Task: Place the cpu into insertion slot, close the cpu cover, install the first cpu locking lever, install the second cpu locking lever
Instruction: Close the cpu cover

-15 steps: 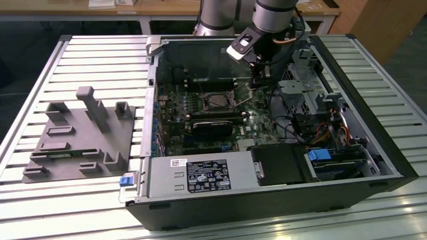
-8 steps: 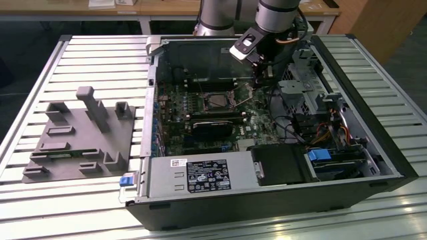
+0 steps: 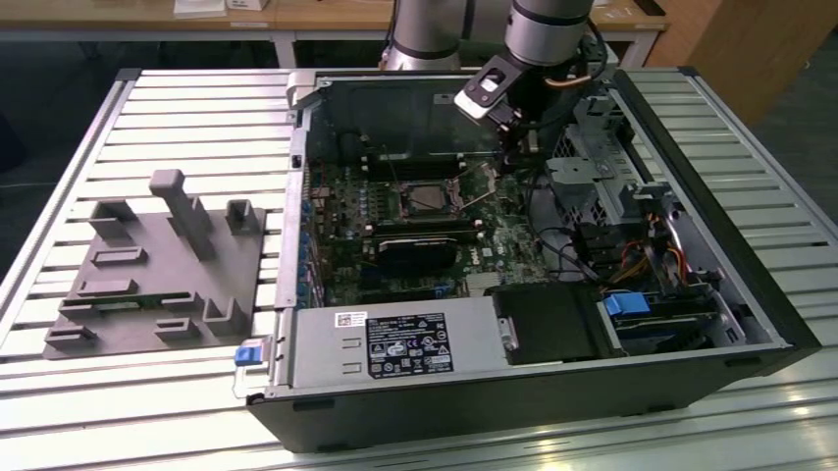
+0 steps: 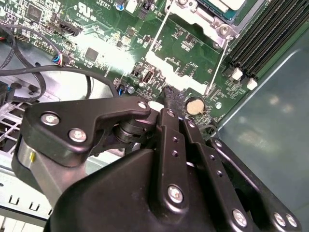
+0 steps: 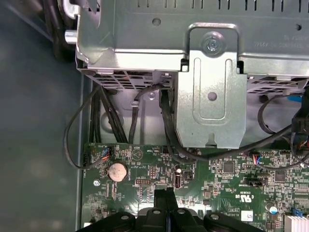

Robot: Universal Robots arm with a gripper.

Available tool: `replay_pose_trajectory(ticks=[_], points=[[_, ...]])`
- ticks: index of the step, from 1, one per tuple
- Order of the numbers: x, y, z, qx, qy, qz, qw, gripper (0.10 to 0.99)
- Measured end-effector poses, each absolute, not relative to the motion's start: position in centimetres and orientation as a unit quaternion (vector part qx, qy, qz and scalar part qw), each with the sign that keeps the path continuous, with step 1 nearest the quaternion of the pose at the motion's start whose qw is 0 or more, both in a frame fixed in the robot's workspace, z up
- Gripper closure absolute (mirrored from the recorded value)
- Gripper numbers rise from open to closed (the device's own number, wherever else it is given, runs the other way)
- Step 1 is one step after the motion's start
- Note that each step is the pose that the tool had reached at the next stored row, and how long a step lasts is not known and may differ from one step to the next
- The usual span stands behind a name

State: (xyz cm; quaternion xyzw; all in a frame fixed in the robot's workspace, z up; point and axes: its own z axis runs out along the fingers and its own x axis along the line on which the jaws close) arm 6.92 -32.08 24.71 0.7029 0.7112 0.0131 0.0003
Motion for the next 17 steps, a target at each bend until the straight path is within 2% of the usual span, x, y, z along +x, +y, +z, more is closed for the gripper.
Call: replay_pose_trajectory(ticks=[17], points=[[7.16,-32.02,23.9,0.703,0.711,0.013,0.0,0.98]])
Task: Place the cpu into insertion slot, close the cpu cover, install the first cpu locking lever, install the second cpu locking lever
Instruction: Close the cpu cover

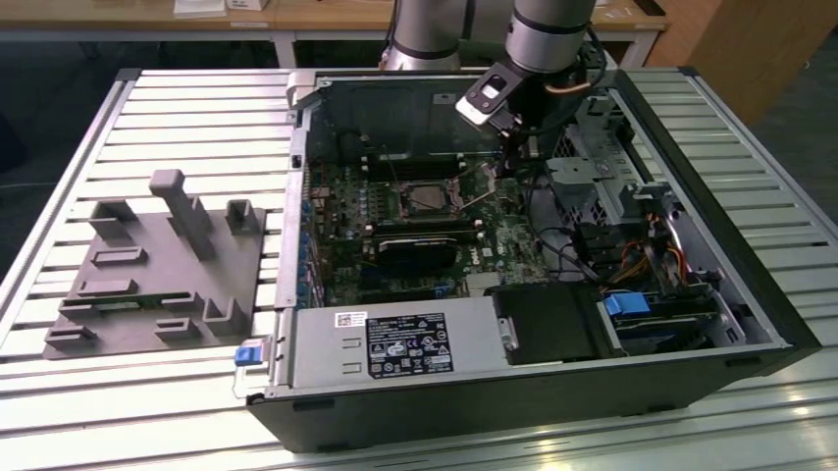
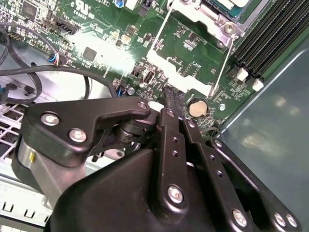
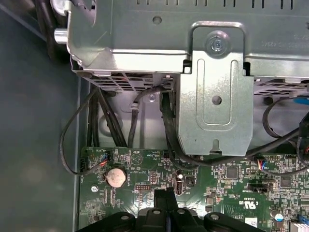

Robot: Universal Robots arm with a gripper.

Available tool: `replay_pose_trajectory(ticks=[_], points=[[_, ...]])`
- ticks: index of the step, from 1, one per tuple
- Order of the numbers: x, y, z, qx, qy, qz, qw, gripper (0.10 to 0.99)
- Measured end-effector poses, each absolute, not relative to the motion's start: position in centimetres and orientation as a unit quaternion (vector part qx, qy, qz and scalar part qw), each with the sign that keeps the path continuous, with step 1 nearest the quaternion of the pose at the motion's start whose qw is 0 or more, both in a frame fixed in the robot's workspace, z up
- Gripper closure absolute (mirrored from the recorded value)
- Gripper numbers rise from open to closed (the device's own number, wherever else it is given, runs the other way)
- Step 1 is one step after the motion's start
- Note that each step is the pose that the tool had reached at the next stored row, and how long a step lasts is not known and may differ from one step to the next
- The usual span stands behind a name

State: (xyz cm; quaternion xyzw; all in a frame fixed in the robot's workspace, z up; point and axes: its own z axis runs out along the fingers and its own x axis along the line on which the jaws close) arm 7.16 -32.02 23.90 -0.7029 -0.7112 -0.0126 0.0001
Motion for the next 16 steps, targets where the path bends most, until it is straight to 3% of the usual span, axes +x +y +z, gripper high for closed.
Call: replay_pose_trajectory(ticks=[16], points=[[4.6,-32.0,23.9,-0.703,-0.711,-0.013,0.0,0.98]])
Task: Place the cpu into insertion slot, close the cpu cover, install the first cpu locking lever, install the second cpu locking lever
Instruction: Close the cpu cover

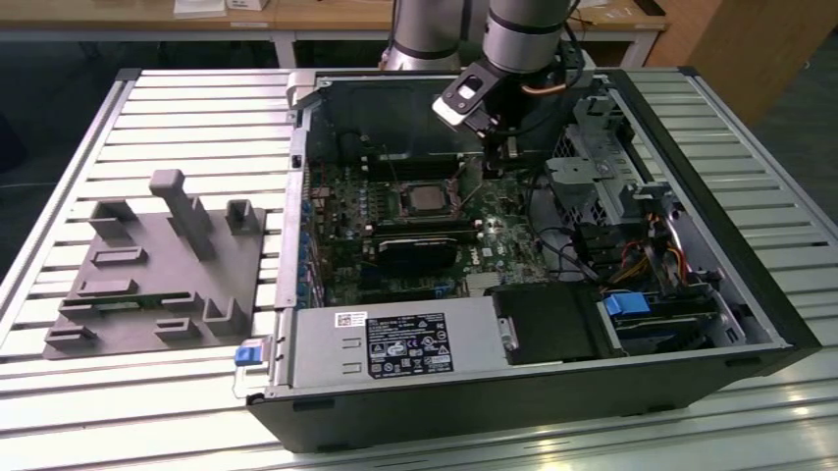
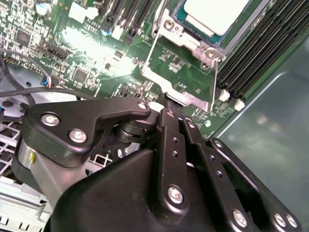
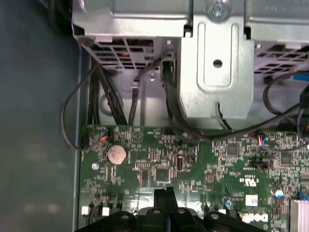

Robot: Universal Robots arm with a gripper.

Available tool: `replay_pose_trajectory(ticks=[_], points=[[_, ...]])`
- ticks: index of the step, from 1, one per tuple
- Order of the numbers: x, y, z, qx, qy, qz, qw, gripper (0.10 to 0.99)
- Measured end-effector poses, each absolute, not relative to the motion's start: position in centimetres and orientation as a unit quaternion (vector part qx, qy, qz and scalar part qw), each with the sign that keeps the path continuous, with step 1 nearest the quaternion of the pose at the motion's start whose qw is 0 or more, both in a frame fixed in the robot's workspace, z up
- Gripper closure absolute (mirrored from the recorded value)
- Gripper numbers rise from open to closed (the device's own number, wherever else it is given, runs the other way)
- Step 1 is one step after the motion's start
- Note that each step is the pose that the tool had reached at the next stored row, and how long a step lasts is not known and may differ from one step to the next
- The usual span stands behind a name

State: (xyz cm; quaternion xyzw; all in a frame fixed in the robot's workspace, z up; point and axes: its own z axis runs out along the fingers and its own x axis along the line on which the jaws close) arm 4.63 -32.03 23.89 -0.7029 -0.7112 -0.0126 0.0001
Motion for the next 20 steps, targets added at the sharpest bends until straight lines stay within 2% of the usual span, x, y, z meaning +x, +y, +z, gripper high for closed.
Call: replay_pose_trajectory(ticks=[20], points=[[3.66,-32.02,23.88,-0.703,-0.711,-0.013,0.0,0.98]])
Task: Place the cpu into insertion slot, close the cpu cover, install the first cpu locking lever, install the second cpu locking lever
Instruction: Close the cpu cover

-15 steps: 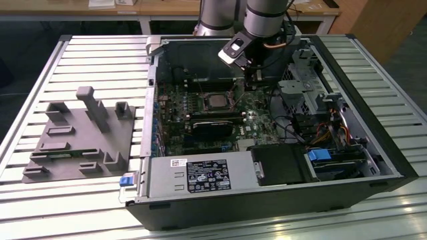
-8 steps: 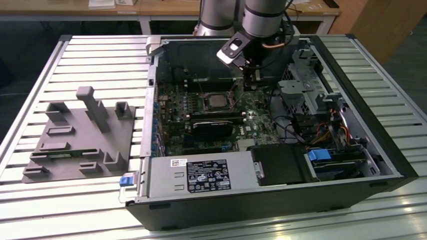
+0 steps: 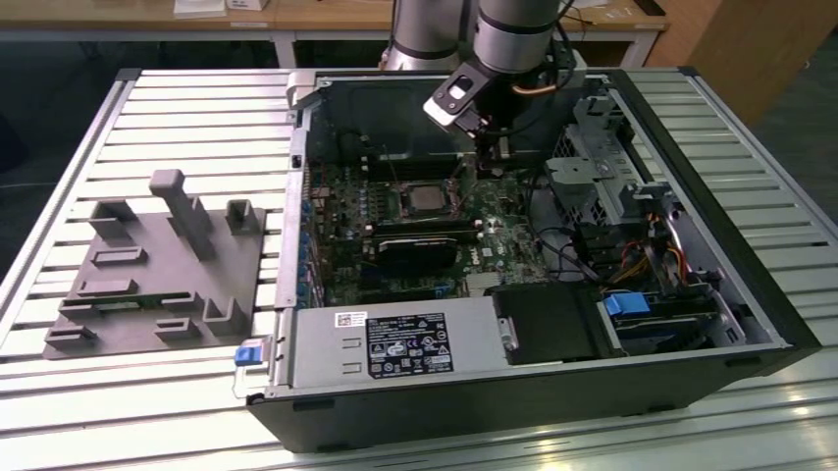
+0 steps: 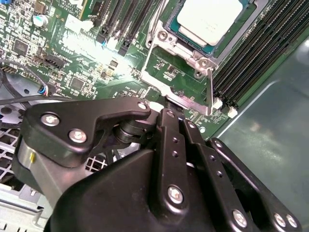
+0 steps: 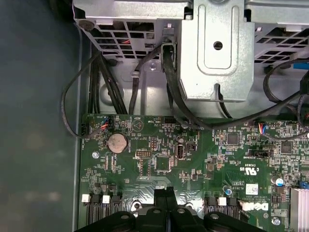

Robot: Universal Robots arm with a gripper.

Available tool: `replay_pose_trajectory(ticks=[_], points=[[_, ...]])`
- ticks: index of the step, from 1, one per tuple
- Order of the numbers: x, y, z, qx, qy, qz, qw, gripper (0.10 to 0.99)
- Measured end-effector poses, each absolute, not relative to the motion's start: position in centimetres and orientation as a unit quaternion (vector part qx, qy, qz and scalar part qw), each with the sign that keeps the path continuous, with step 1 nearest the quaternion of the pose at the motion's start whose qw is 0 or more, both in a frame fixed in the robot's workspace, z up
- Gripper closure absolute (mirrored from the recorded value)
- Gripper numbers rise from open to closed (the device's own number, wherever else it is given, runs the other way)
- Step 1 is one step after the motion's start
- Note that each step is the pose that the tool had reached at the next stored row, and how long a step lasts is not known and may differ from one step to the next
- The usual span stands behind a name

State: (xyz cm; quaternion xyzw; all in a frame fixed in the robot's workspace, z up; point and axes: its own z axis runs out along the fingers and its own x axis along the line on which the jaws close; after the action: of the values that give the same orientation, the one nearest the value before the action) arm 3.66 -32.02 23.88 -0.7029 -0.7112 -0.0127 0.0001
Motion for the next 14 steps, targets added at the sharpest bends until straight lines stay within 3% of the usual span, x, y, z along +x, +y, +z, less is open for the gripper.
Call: replay_pose_trajectory(ticks=[14], points=[[2.5,-32.0,23.9,-0.703,-0.711,-0.013,0.0,0.98]])
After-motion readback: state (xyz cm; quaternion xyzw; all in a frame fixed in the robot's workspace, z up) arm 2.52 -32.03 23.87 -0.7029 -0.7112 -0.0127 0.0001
